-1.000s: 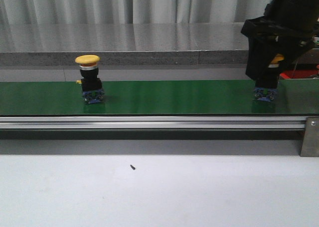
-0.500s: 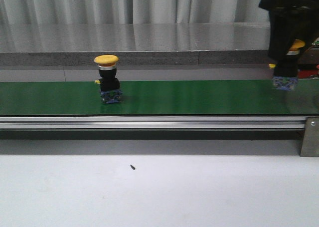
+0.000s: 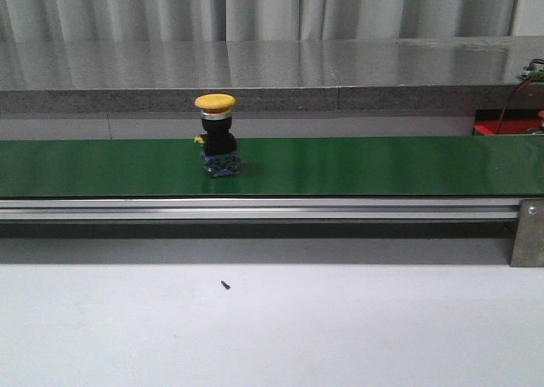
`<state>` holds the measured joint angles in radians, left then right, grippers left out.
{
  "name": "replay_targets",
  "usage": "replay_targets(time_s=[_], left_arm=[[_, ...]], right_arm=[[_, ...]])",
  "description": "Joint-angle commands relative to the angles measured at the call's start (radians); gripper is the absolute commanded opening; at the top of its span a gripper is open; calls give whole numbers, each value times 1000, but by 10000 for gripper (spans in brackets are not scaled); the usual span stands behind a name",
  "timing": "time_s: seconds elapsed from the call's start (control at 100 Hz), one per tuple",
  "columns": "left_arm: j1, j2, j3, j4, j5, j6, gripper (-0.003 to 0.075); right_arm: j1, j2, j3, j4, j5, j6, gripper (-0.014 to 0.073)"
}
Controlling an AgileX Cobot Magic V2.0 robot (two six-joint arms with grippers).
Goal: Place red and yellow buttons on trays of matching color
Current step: 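Lower the yellow button into the yellow tray and open the right gripper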
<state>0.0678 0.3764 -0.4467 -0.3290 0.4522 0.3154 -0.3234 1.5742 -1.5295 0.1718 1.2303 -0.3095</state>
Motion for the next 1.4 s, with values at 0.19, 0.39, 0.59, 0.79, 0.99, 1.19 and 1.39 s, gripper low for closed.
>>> replay_targets(time_s=[0.19,0.39,0.59,0.79,0.99,1.19,1.39], left_arm=[[-7,5,-27,-18,-76,1,-20],[-7,5,-27,-18,-76,1,-20],[-7,5,-27,-18,-76,1,-20],[-7,5,-27,-18,-76,1,-20],[-7,5,-27,-18,-76,1,-20],[-7,5,-27,-18,-76,1,-20],[-7,5,-27,-18,-76,1,-20]], right_arm=[[-130,58,-24,29,-62,-2,256],[-153,151,-24,29,-93,-2,256],[-154,237,-24,30,-94,-2,256],[-154,302,-24,30,-106,-2,256],[-154,339,-24,28,-114,-2,258],[-154,339,-25,13,-114,-2,367],[-154,329,-30,13,-87,14,533]])
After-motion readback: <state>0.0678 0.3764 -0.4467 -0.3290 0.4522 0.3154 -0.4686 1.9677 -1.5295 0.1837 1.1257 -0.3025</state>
